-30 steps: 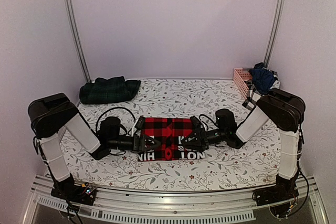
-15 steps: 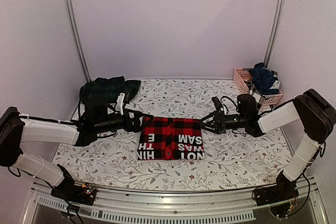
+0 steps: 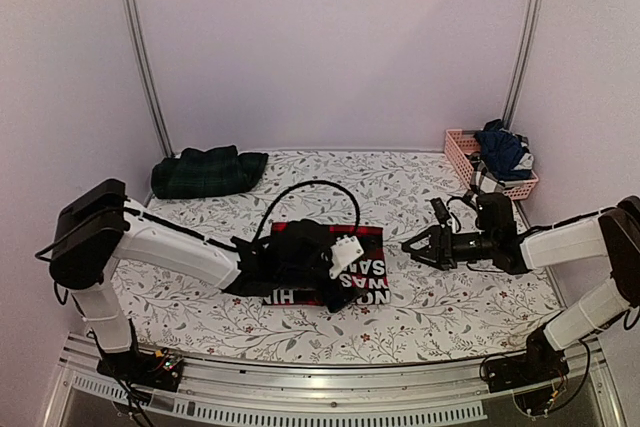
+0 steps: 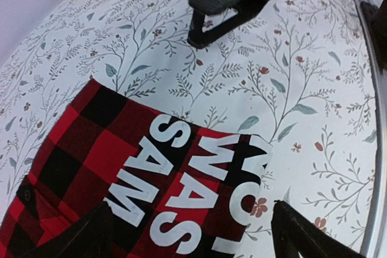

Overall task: Fold and stack the mixed laundry pile
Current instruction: Pick up the square-folded T-shirt from the center of the board, then pass from the left arm to the right

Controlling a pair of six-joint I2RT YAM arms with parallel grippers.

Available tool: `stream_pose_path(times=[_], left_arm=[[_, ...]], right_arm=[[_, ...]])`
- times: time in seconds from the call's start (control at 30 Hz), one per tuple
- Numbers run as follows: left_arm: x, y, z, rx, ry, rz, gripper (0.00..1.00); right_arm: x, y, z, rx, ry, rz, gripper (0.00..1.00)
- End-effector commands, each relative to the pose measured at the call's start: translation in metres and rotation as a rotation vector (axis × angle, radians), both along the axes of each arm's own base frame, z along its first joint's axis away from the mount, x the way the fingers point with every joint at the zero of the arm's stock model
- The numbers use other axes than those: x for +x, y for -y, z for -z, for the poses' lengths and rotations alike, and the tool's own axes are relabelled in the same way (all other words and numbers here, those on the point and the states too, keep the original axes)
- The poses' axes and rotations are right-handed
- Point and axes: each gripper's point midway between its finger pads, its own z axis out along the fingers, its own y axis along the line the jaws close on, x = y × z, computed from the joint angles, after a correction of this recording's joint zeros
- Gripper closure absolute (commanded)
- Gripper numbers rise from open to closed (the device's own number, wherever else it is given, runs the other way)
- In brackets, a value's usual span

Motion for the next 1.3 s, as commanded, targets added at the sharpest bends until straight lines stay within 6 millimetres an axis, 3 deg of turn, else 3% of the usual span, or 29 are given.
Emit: stream_pose_path(times=[0.0,0.17,0.27,0.37,0.53,0.77,1.27], left_arm=[[-0.013,0.015,0.045,0.262,0.175,0.121,0.14],[-0.026,0.038,0.082,0.357,0.211,0.217,0.30],[-0.025,0.044,0.089,0.367,0.223,0.230,0.51],[-0.023,0.049,0.083,0.345,0.231,0.237,0.75],[-0.020,0.053,0.061,0.248,0.194,0.243,1.00],[-0.019,0.052,0.039,0.164,0.182,0.244,1.00],[-0.021,0.055,0.005,0.051,0.188,0.264,1.00]], right_arm=[[-0.003,0.013,0.007,-0.007,-0.027,0.041,0.23],[-0.009,0.018,0.018,-0.014,-0.064,0.066,0.23],[-0.011,0.019,0.029,-0.013,-0.107,0.071,0.23],[-0.014,0.017,0.038,0.004,-0.155,0.082,0.23],[-0.016,0.003,0.047,0.026,-0.228,0.058,0.22],[-0.017,-0.022,0.061,0.055,-0.370,0.016,0.19],[-0.024,-0.049,0.059,0.121,-0.465,-0.026,0.18]])
